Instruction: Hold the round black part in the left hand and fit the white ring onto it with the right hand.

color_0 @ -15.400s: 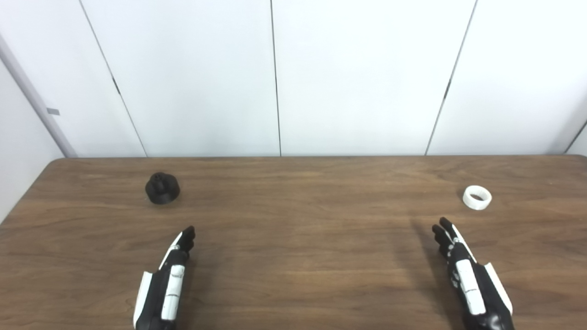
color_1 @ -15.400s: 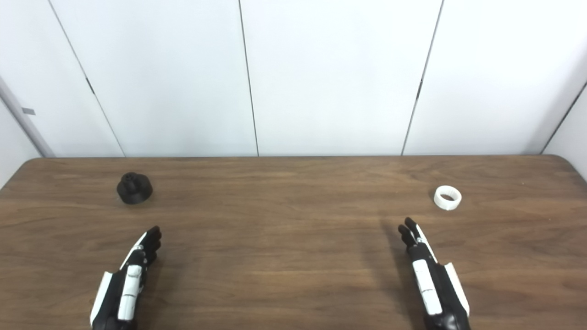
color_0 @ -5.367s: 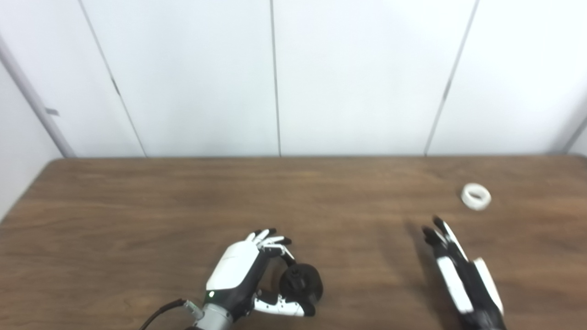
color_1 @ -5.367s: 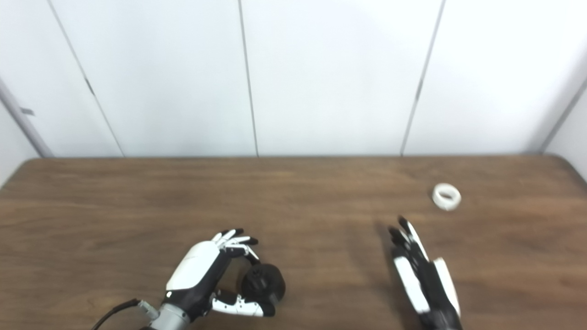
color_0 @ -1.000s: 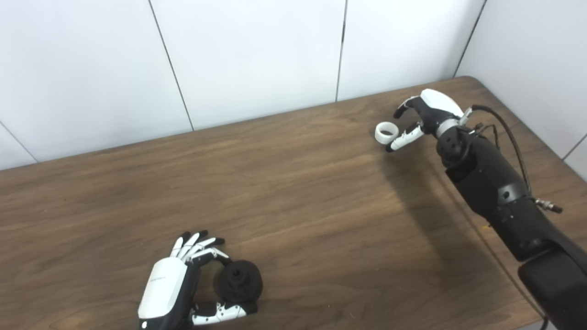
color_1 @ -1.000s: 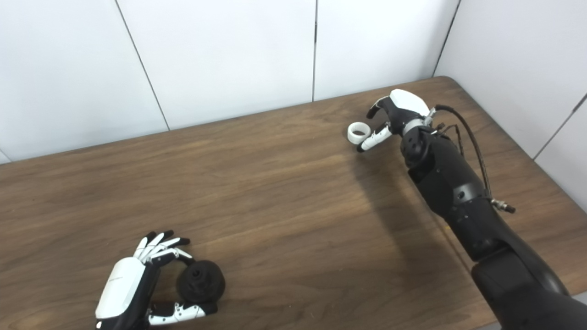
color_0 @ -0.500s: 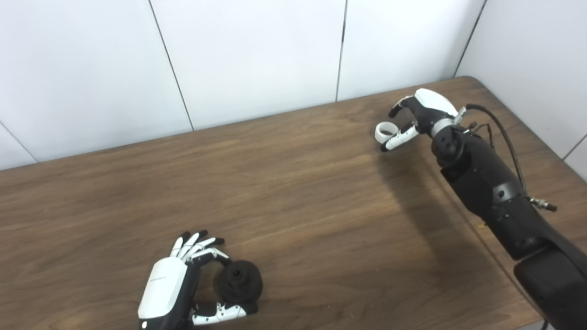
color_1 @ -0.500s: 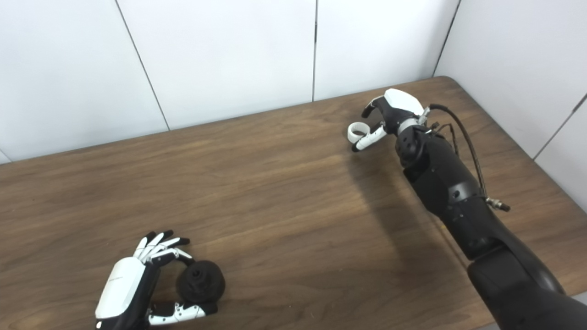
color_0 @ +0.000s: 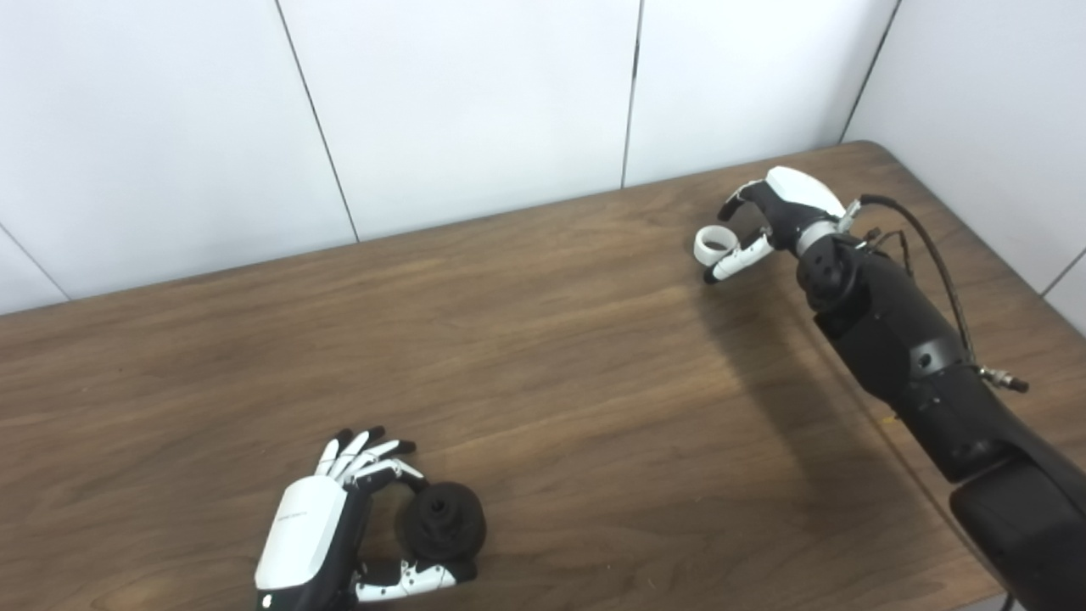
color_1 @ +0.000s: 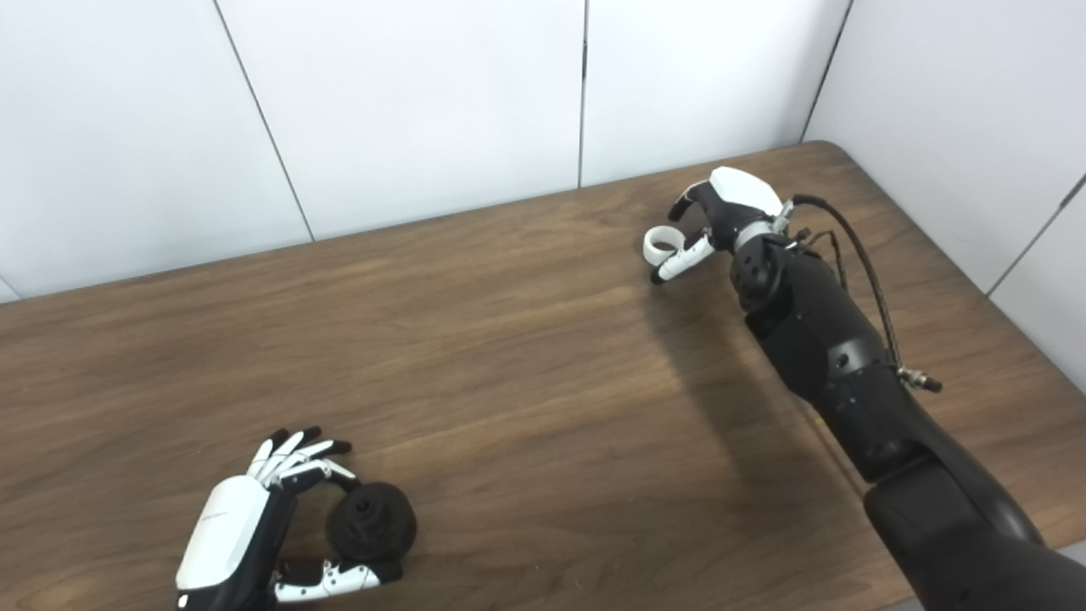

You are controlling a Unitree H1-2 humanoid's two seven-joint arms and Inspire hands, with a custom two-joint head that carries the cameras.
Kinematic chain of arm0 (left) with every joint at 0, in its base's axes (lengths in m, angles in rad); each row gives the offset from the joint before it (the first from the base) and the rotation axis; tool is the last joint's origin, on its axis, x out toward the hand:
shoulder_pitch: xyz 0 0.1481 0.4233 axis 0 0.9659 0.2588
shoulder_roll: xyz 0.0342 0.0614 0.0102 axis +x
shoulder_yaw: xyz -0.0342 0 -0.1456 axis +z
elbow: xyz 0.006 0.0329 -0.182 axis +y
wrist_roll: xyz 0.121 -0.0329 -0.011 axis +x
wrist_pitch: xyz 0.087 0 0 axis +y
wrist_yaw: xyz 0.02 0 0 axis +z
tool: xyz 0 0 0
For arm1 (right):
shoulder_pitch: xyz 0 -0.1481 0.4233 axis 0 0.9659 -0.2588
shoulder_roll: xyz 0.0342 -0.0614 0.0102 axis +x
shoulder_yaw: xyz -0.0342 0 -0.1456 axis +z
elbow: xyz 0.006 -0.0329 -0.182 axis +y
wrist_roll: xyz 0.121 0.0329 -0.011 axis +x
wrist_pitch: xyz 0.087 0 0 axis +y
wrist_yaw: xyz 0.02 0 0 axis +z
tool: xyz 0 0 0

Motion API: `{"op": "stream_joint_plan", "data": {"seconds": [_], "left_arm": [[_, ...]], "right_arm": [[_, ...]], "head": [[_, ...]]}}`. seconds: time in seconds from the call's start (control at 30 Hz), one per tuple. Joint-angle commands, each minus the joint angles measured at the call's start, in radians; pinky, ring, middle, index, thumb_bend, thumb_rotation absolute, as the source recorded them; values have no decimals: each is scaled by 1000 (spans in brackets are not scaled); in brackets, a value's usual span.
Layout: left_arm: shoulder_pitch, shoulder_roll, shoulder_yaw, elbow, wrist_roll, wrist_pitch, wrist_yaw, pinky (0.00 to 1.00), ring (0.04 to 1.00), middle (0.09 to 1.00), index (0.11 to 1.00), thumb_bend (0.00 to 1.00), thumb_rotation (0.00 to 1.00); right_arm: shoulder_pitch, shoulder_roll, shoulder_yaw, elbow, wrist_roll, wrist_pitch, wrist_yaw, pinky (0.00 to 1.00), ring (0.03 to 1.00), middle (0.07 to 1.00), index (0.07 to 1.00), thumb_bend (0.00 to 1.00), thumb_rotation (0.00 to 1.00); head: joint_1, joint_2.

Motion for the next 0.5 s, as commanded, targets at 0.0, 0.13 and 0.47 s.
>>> {"op": "stream_joint_plan", "data": {"seconds": [0.0, 0.13, 0.47], "left_arm": [[18, 18, 3, 3, 28, 15, -18, 1000, 928, 809, 486, 519, 58], [16, 21, 3, 7, 29, 11, -14, 1000, 927, 808, 486, 520, 58], [17, 17, 3, -4, 33, 22, -27, 1000, 927, 811, 486, 519, 59]], "right_arm": [[-44, -24, -9, -14, -15, 1, -14, 1000, 970, 918, 696, 871, 235], [-41, -16, -12, -15, -11, 1, -18, 1000, 969, 914, 691, 872, 230], [-42, -7, -2, -21, -14, 2, -9, 1000, 968, 912, 689, 867, 247]], "head": [[0, 1], [0, 1], [0, 1]]}}
